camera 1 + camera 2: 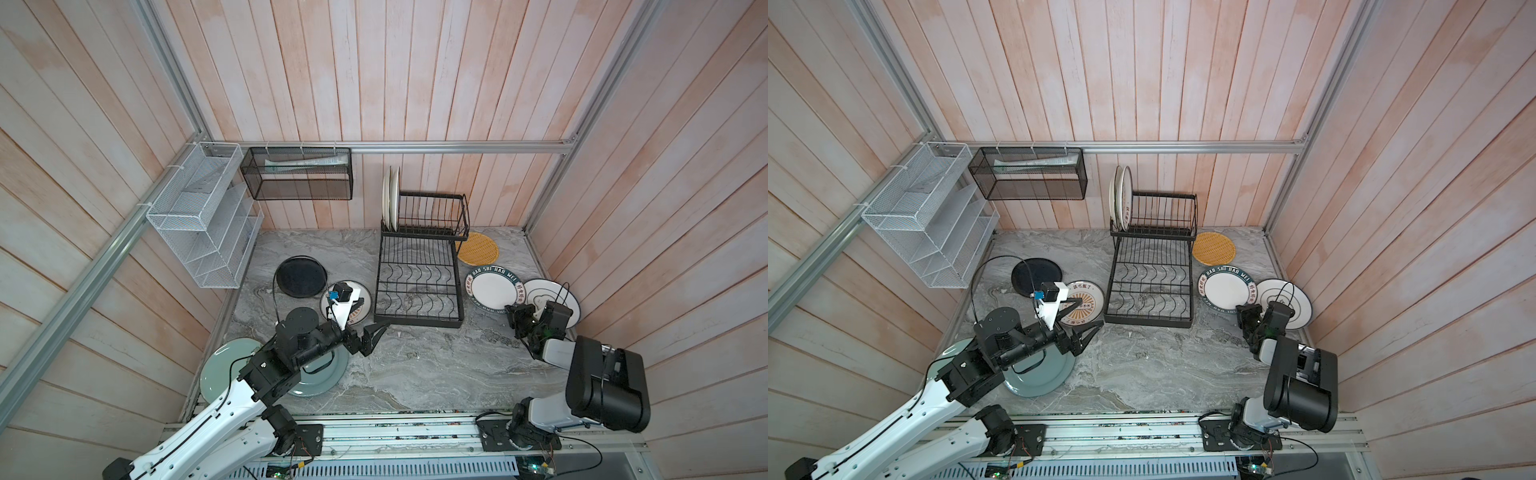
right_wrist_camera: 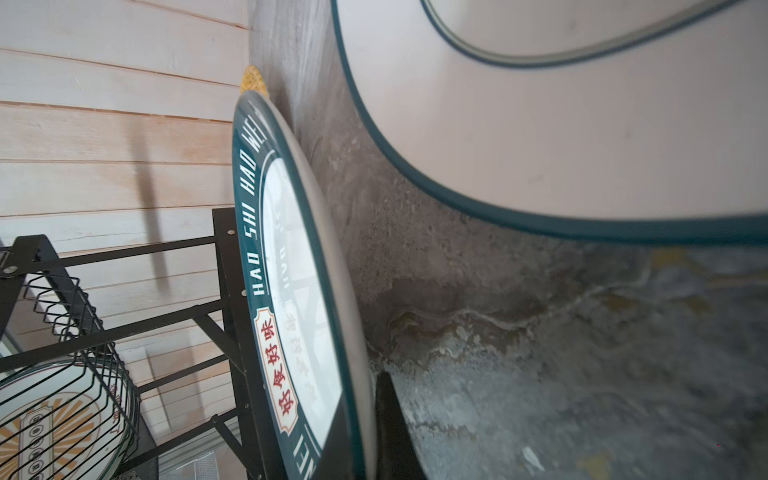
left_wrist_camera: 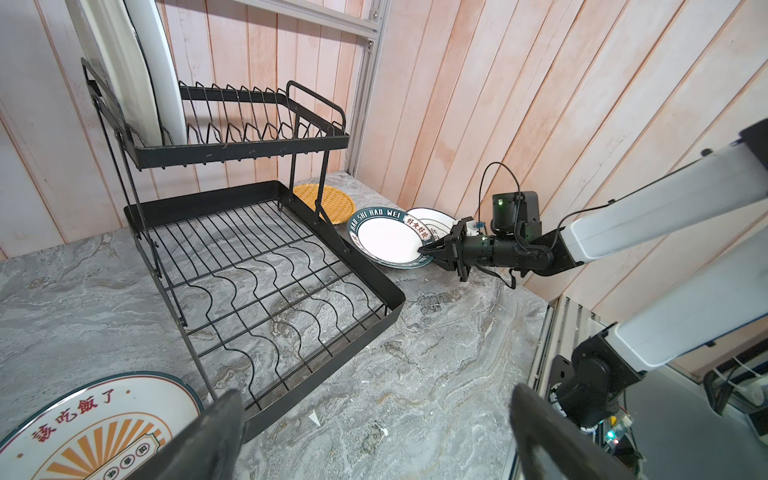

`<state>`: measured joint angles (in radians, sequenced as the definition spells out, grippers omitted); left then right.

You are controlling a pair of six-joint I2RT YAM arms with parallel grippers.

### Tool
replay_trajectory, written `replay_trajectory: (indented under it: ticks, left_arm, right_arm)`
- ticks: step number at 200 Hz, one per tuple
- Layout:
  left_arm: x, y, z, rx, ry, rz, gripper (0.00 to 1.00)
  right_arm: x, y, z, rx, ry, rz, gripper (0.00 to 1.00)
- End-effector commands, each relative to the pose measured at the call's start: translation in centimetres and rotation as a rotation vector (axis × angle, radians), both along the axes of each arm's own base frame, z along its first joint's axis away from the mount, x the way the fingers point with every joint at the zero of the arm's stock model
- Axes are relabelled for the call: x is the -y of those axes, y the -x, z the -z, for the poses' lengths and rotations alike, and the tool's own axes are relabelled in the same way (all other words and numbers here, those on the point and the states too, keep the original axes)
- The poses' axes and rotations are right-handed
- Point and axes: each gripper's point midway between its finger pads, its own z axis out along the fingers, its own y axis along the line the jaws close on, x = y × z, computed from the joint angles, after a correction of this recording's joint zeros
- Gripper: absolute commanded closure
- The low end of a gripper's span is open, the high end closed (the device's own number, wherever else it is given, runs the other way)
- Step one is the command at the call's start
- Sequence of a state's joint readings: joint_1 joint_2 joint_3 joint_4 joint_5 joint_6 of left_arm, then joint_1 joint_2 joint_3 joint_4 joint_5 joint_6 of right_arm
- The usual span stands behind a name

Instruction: Load the plates into the dish rack

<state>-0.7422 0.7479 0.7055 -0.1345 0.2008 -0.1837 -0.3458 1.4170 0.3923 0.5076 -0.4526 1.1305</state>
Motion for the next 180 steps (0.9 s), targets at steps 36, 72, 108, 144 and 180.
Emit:
replay_trajectory:
  ticks: [36, 72, 108, 144, 180]
  left_arm:
    - [-0.4, 0.1, -1.3, 0.034, 0.017, -0.005, 0.00]
    - [0.0, 0.6, -1.7, 0.001, 0.038, 0.023, 0.00]
    - [-0.1, 0.7, -2.1, -0.002, 0.047, 0.023, 0.00]
    - [0.7, 0.7, -1.9, -0.045, 0.063, 0.049, 0.00]
    - [2.1, 0.0, 0.1, -0.159, 0.126, 0.067, 0.00]
  right_arm:
    - [2.4, -0.8, -7.4, 0.109, 0.161, 0.056, 1.00]
    - [1.9, -0.9, -11.7, 0.198, 0.199, 0.021, 1.00]
    - [0.1, -0.1, -15.8, 0.298, 0.220, -0.064, 1.00]
    - [-1.9, 2.0, -18.4, 0.367, 0.250, -0.148, 1.00]
    - [-4.8, 3.9, -18.6, 0.415, 0.279, -0.267, 1.00]
